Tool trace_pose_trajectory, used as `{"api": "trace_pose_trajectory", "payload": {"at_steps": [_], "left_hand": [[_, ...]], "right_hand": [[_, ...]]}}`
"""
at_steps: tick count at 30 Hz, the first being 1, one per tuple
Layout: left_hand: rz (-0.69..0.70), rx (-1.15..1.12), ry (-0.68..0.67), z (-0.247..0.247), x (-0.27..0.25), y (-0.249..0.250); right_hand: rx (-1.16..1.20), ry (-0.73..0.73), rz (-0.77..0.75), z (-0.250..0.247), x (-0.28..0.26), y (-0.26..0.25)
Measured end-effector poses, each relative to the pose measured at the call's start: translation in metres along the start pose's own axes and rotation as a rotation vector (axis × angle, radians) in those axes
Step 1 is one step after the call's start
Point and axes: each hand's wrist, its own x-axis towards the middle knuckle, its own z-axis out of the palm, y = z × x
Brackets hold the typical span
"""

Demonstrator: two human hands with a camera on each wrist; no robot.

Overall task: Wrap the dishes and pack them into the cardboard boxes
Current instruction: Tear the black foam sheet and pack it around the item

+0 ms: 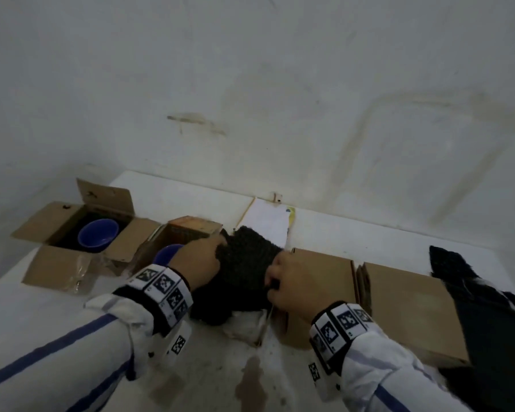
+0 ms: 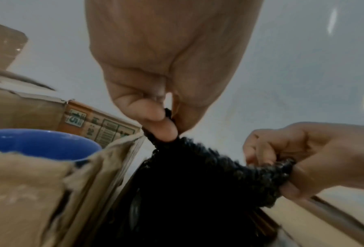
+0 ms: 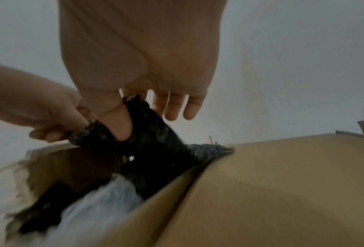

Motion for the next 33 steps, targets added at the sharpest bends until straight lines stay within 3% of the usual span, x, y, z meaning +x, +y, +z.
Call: {"api": "trace_pose_trajectory", "payload": {"at_steps": [4, 12, 17, 20, 23, 25, 27, 33], "left_hand": [[0.118, 0.348, -0.185, 0.017, -0.004, -0.002], [0.187, 0.614, -0.317, 0.029, -0.006, 0.006], [0.164, 0.509, -0.303, 0.036, -0.007, 0.011], [0.202, 0.45, -0.203, 0.044, -0.006, 0.008], [0.164, 0.388, -0.193, 0.055, -0.005, 0.003], [0.06, 0.309, -0.276, 0.06, -0.002, 0.003], [-0.048, 0.241, -0.366, 0.066, 0.004, 0.004], [-0.115, 0.166, -0.425, 0.081, 0.013, -0.001]], "right_hand": [[0.007, -0.35, -0.002, 0.029, 0.001, -0.008], [-0.004, -0.461, -0.009, 0.03, 0.019, -0.018], [0.032, -0.53, -0.035, 0.039, 0.026, -0.025], [0.141, -0.558, -0.014, 0.036, 0.026, -0.025], [0.295, -0.46, 0.056, 0.035, 0.032, -0.019], [0.089, -0.418, 0.053, 0.033, 0.039, -0.014], [-0.17, -0.49, 0.101, 0.034, 0.041, -0.01], [-0.388, -0.526, 0.146, 0.044, 0.053, -0.003]]}}
